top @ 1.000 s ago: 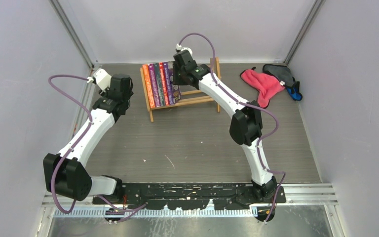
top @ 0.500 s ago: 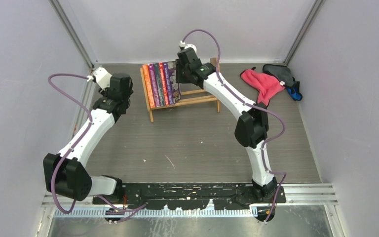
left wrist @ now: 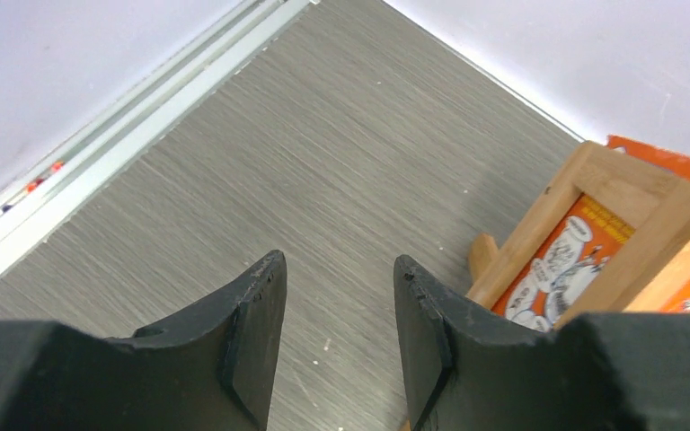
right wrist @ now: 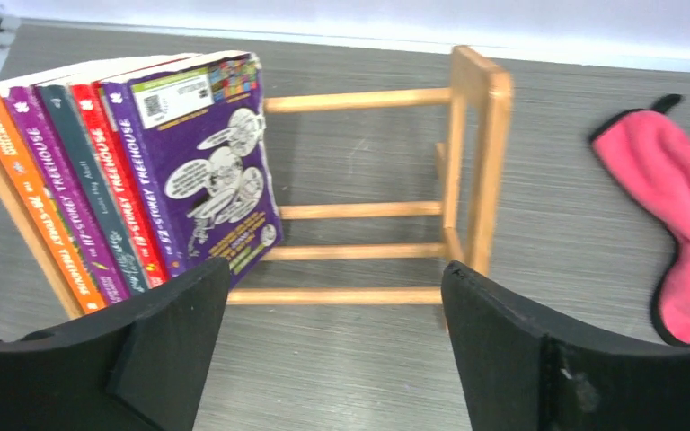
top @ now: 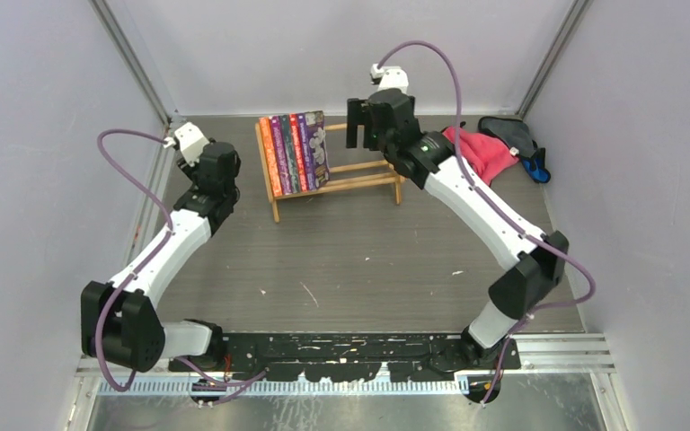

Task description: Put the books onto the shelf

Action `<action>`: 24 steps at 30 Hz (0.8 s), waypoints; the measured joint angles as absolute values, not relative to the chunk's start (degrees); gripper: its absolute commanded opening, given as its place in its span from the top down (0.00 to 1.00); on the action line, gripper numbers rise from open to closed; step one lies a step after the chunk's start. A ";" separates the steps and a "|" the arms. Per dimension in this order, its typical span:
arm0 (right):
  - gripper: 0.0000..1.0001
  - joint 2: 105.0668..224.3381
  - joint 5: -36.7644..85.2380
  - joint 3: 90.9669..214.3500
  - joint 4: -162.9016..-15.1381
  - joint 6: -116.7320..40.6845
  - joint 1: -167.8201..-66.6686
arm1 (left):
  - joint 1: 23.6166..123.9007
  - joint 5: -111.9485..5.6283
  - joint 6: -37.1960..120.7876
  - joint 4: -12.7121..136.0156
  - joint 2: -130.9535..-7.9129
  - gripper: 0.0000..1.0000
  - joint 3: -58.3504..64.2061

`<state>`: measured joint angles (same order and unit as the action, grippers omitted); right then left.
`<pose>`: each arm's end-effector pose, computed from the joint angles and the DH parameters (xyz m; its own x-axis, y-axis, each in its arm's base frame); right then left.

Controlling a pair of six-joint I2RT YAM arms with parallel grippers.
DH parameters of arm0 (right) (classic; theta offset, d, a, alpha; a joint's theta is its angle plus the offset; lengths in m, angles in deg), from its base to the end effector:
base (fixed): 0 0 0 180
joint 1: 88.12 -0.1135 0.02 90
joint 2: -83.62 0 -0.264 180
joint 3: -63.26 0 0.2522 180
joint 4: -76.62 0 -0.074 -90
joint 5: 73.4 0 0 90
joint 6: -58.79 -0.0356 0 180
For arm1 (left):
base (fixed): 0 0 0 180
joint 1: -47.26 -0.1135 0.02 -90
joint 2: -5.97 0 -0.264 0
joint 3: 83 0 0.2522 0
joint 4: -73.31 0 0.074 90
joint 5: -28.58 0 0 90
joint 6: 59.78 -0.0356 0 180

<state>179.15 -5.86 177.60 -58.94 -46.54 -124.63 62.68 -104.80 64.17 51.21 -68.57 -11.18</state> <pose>0.3140 0.2155 0.4113 -0.4075 0.0024 -0.9132 -0.1714 0.9820 0.0790 0.2882 -0.0541 0.3141 -0.1080 -0.3913 -0.9139 -0.5642 0.7810 -0.2677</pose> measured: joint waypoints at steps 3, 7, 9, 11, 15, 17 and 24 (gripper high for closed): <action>0.00 174.32 -9.60 171.70 -61.65 -46.52 -124.04 | 62.68 -105.98 60.78 56.59 -66.82 0.52 -15.79; 0.00 171.02 -13.84 166.50 -62.59 -47.55 -121.04 | 62.68 -106.96 56.13 62.73 -66.28 0.52 -19.33; 0.00 170.56 -15.48 164.57 -63.07 -48.55 -118.40 | 62.68 -107.20 53.77 65.77 -66.28 0.52 -20.77; 0.00 170.08 -16.83 162.17 -63.29 -49.65 -115.67 | 62.68 -107.40 51.47 70.09 -66.28 0.52 -23.09; 0.00 170.10 -19.19 158.30 -63.35 -51.61 -110.31 | 62.68 -107.44 47.80 76.37 -66.30 0.52 -28.42; 0.00 170.10 -20.16 157.14 -63.33 -52.33 -108.35 | 62.68 -107.38 46.93 78.79 -66.30 0.52 -30.41; 0.00 170.10 -22.95 151.87 -65.32 -52.29 -105.07 | 62.68 -104.10 44.28 85.07 -66.56 0.51 -33.08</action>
<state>170.10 -22.95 151.87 -65.32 -52.29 -105.07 62.68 -104.10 44.28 85.07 -66.56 -33.08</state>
